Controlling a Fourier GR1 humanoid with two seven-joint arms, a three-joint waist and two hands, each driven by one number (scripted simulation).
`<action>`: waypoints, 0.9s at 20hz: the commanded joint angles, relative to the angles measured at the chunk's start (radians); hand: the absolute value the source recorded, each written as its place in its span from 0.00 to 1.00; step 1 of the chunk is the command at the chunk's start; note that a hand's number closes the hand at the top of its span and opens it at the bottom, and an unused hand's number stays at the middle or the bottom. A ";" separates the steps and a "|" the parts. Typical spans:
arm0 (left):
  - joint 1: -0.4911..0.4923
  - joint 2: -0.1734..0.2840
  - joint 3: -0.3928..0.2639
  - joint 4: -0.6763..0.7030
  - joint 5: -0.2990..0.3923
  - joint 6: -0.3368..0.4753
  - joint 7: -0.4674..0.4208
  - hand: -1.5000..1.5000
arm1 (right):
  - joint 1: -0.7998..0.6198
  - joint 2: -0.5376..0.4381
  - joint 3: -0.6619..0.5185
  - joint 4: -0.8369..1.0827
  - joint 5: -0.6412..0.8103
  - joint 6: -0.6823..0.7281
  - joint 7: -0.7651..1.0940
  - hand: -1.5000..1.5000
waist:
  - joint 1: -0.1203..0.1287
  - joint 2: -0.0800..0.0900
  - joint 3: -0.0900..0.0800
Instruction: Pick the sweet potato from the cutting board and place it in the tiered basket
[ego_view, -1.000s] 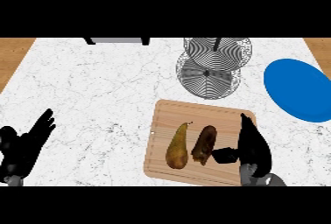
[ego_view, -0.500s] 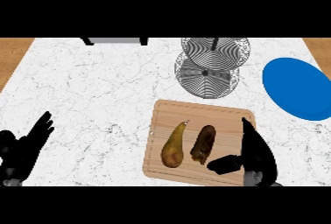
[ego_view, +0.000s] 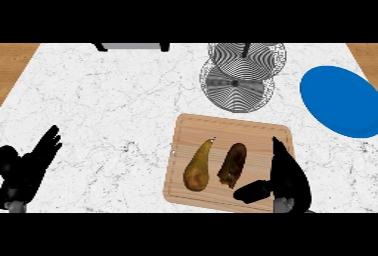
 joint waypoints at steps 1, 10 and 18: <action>0.013 -0.010 0.006 -0.053 -0.007 0.006 0.036 0.50 | 0.045 0.009 0.017 -0.004 0.006 -0.011 0.132 0.00 | 0.000 -0.001 0.001; -0.020 -0.013 0.045 0.002 -0.034 -0.007 0.030 0.50 | -0.037 0.008 -0.098 0.111 -0.029 0.001 0.049 0.00 | -0.004 0.001 0.000; -0.028 -0.032 0.059 0.035 -0.050 -0.048 0.009 0.50 | -0.082 0.009 0.019 0.289 -0.057 -0.175 0.055 0.00 | 0.001 0.001 0.001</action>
